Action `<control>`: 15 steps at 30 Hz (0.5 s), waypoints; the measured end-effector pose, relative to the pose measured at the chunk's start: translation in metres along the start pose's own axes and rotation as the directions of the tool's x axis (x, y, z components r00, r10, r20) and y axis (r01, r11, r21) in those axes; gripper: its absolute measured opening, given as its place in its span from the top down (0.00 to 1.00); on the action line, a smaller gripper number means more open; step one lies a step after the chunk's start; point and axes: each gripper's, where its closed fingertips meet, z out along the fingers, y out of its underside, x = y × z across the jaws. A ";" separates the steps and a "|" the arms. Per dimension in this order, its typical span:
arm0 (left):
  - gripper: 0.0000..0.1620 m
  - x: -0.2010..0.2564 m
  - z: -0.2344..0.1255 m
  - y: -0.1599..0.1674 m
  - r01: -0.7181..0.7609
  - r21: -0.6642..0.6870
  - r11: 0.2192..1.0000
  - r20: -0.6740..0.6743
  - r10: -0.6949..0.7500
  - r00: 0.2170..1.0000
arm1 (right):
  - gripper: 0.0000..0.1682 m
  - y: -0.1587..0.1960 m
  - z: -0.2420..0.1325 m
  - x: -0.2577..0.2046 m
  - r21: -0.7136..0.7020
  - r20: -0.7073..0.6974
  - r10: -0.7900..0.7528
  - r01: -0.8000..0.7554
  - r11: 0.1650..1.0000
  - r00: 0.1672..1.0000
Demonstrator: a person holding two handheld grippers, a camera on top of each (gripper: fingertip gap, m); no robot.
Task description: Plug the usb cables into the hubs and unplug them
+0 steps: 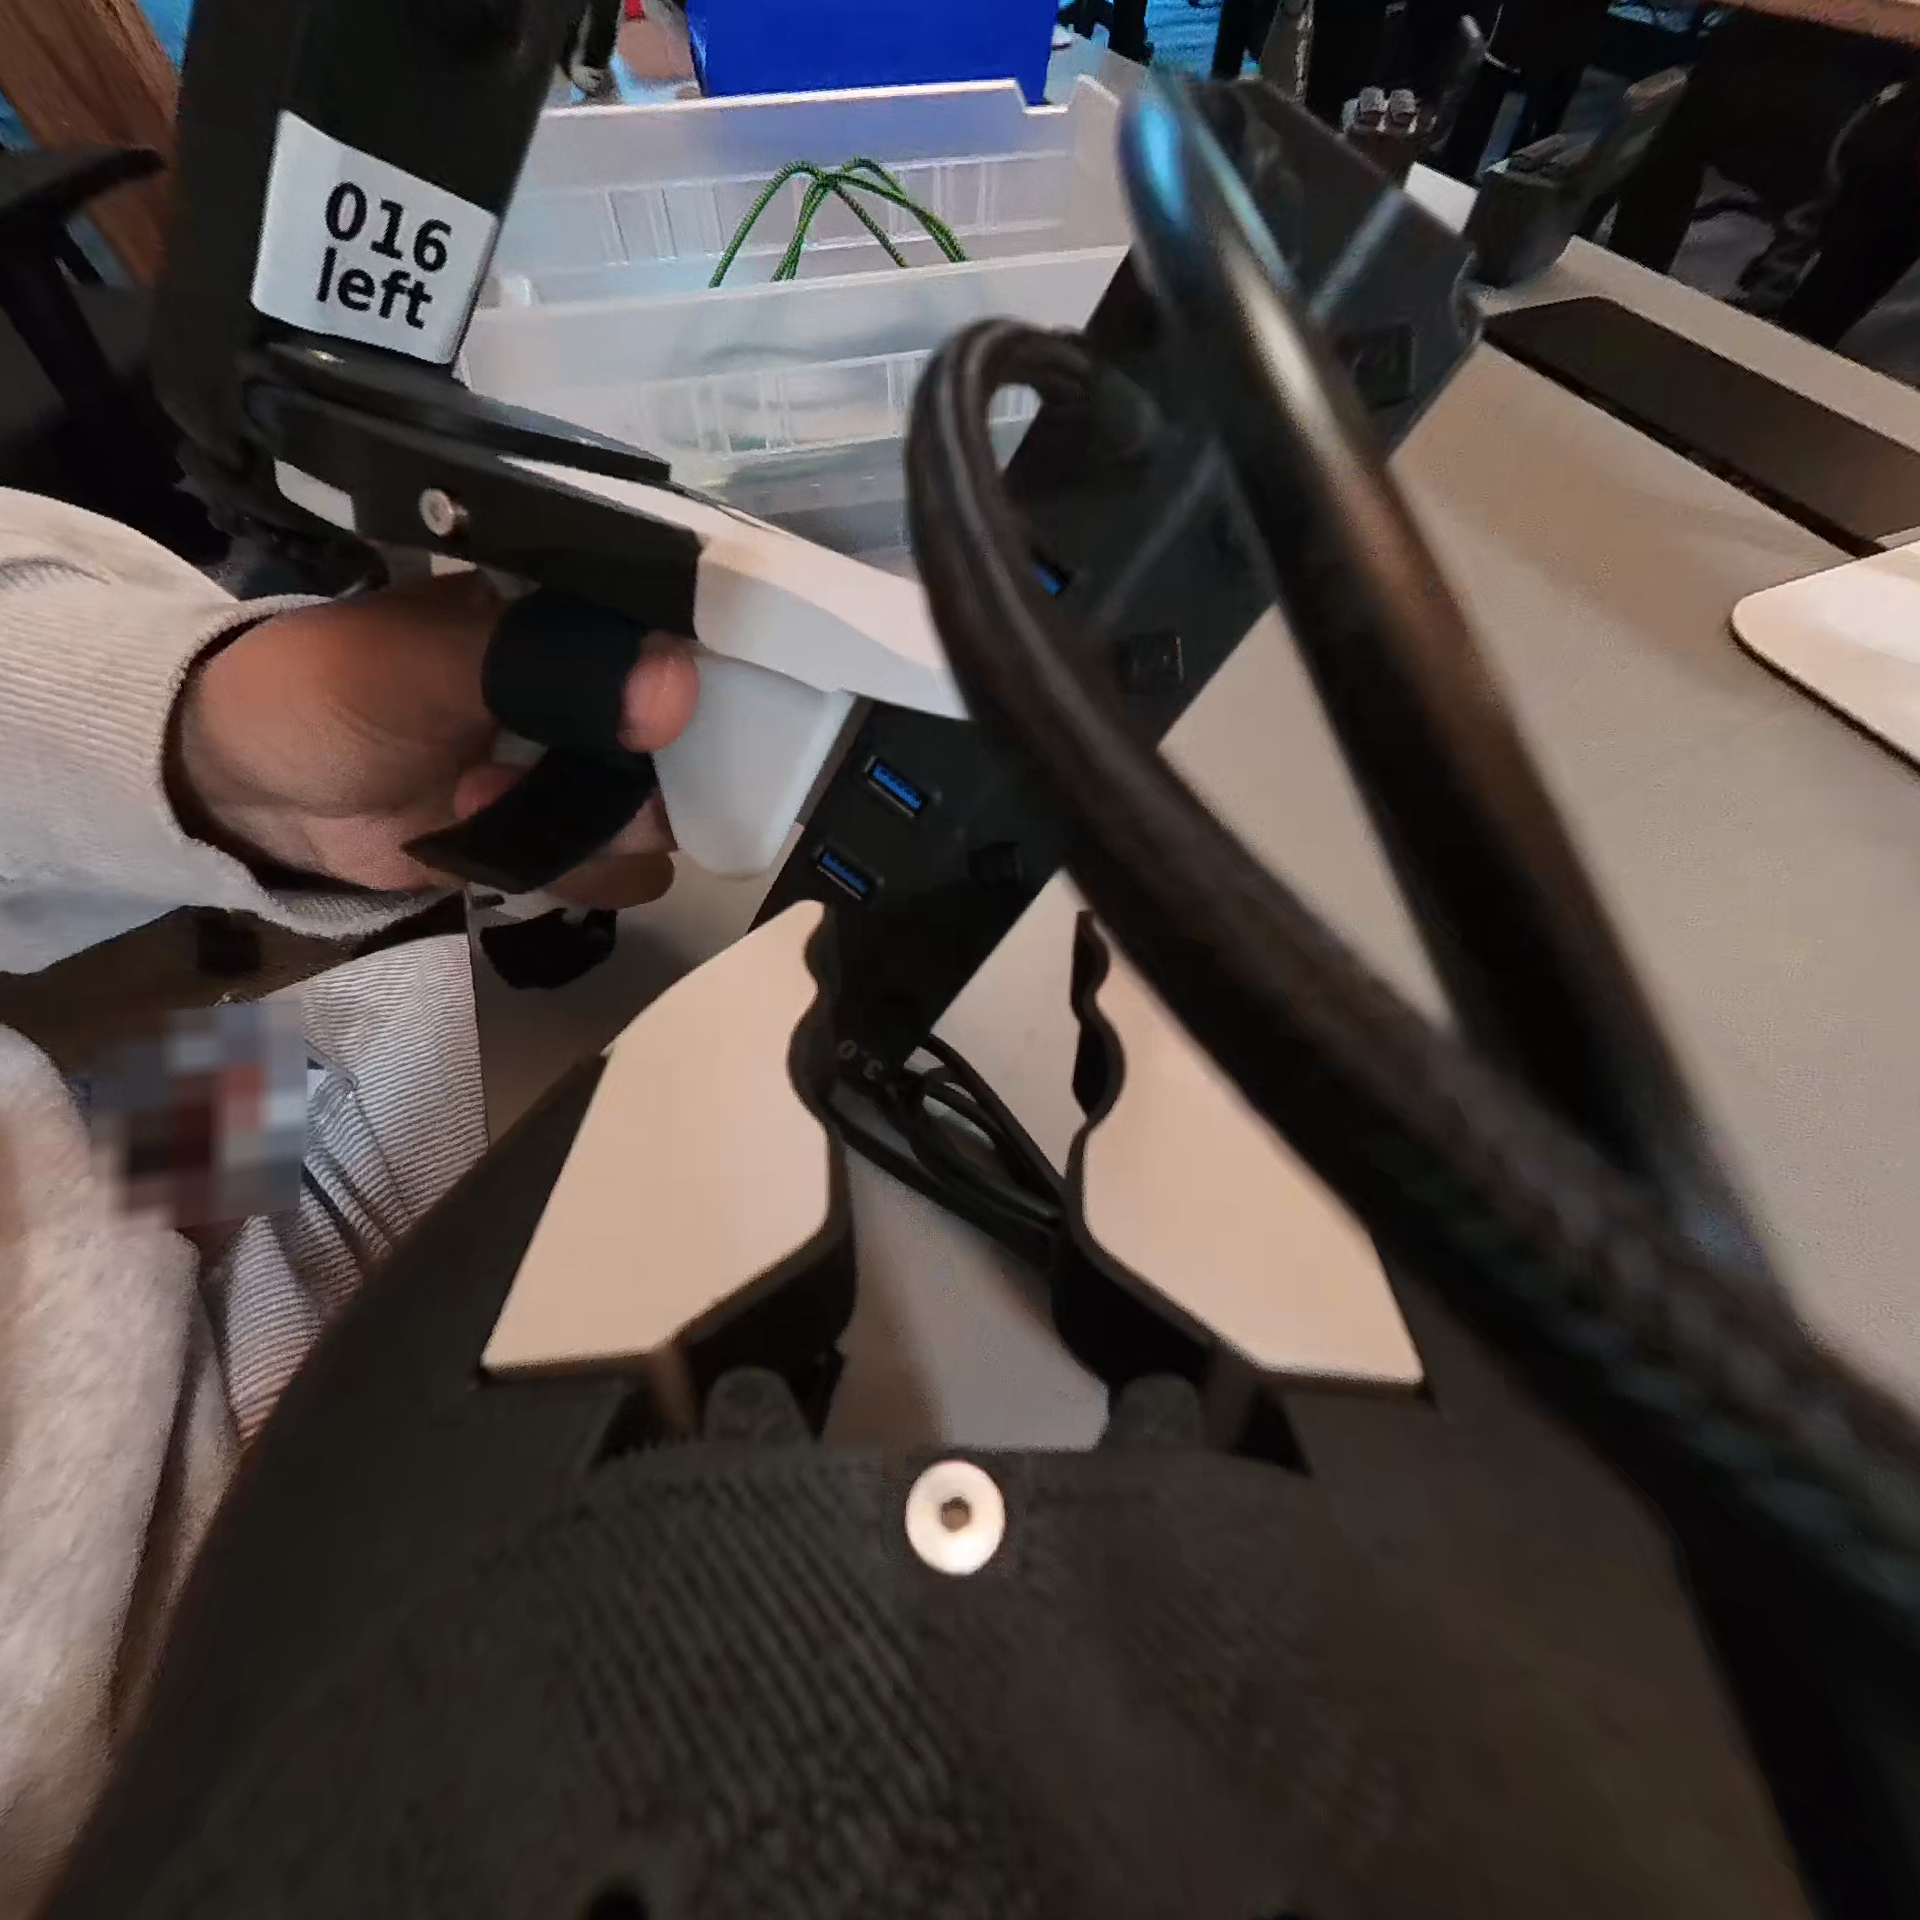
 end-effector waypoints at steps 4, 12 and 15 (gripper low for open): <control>0.82 0.001 -0.001 -0.002 0.085 0.013 0.996 -0.038 -0.084 0.996 | 0.69 0.006 0.006 -0.005 -0.006 0.034 -0.002 0.003 1.000 0.999; 0.83 0.006 0.000 0.001 0.280 0.007 0.960 -0.130 -0.277 0.952 | 0.66 0.001 0.007 -0.012 0.053 0.202 0.247 -0.262 0.964 0.948; 0.83 0.010 0.000 0.001 0.312 0.000 0.950 -0.164 -0.308 0.937 | 0.72 0.002 0.006 -0.011 0.046 0.257 0.340 -0.363 0.931 0.905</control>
